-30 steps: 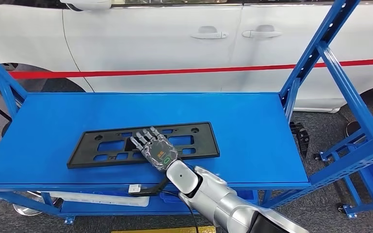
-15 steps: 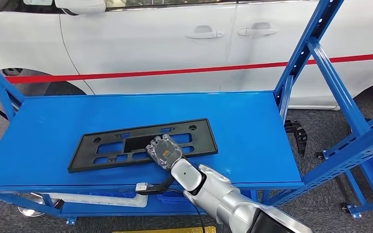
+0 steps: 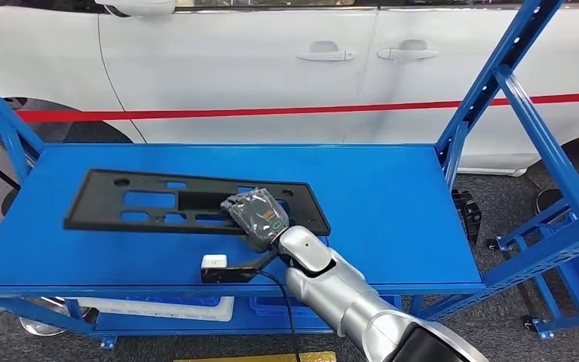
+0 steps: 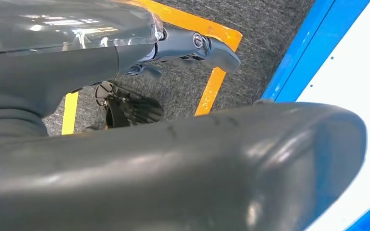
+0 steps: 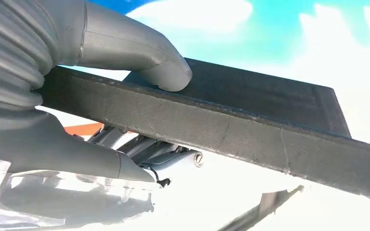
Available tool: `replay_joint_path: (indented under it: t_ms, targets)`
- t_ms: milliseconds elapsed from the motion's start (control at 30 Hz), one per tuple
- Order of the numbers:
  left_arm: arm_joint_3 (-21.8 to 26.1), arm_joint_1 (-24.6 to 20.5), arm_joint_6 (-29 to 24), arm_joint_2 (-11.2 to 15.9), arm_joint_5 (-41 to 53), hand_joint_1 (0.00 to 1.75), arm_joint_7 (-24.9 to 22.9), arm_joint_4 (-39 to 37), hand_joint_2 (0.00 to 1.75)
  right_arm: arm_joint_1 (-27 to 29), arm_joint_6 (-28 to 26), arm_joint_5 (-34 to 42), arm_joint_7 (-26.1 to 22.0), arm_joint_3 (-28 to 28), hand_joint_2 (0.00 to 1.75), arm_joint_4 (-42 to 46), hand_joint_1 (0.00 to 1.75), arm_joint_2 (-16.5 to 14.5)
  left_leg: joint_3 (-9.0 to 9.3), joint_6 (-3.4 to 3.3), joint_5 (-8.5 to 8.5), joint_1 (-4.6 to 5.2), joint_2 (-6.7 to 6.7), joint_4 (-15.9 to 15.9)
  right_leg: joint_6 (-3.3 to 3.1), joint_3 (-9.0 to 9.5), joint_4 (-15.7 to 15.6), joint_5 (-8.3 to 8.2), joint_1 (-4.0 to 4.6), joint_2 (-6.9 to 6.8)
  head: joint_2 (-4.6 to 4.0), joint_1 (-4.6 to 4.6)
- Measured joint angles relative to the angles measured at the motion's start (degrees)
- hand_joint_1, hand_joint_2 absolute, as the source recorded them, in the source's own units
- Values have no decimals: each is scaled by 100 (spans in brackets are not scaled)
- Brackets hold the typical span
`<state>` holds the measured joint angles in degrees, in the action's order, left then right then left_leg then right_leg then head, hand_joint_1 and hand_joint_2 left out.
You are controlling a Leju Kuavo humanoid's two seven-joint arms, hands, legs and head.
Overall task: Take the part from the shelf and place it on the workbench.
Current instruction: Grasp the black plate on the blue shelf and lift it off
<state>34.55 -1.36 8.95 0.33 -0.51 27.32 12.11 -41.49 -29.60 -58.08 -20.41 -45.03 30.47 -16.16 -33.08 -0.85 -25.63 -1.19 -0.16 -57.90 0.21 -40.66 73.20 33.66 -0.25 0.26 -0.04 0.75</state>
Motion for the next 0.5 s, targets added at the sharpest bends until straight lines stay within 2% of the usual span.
replay_joint_path:
  t_ms: [33, 67, 100, 133, 200, 267, 333, 367, 433, 500]
  targets:
    - [24, 5, 29, -1, -7, 0, 13, 0, 0, 71, 78, 447, -284, 180, 175, 264, 169, 43, 4, -4, -3, 4, -2, -1, -2, -95, 193, 23, -1, 0, 0, 0]
    - [49, 8, 50, -3, -10, 0, 34, 0, 0, 157, 191, 912, -535, 345, 175, 559, 169, 93, 11, -7, -6, 8, -7, -4, -13, -86, 166, -64, 0, -1, 0, -1]
    - [74, 9, 67, -7, -11, 0, 60, 0, 0, 266, 325, 1406, -771, 508, 175, 908, 169, 153, 19, -6, -11, 12, -17, -7, -36, 37, -98, -245, 3, 0, 0, -1]
    - [93, 10, 76, -16, -9, 0, 85, 0, 0, 382, 470, 1896, -985, 654, 175, 1278, 169, 212, 25, -2, -16, 15, -27, -10, -75, 230, -505, -458, 14, -1, -1, -2]
    - [126, 15, 83, -39, 2, 0, 133, -1, 0, 629, 812, 2856, -1351, 914, 175, 2093, 169, 342, 12, 26, -32, 43, -45, -28, -134, 554, -1217, -713, 42, -14, -1, 2]
    - [162, 27, 83, -54, 27, 0, 192, -2, 0, 865, 1224, 3741, -1628, 1129, 175, 2917, 169, 488, -3, 75, -40, 61, -49, -30, -145, 628, -1422, -730, 64, -23, 0, 5]
    - [197, 42, 83, -55, 52, 0, 270, -2, 0, 1126, 1776, 4634, -1822, 1309, 175, 3743, 169, 646, 0, 131, -59, 57, -42, -23, -169, 636, -1464, -752, 43, -20, 0, 5]
    - [208, 47, 84, -56, 63, 0, 311, -2, 0, 1253, 2146, 5121, -1878, 1379, 175, 4163, 169, 724, -25, 156, -123, 54, -32, -88, -188, 650, -1493, -765, 23, -21, 0, 7]
    - [220, 47, 82, -56, 97, 0, 373, -2, 0, 1515, 3085, 6167, -1882, 1491, 175, 4985, 169, 882, -232, 203, -433, 40, -14, -571, -225, 676, -1535, -778, -7, -32, 0, 10]
    - [232, 50, 75, -54, 150, 0, 392, -2, 0, 1789, 4056, 7022, -1784, 1549, 175, 5653, 169, 1039, -562, 244, -776, 32, -11, -1318, -243, 683, -1526, -769, -6, -39, 0, 12]
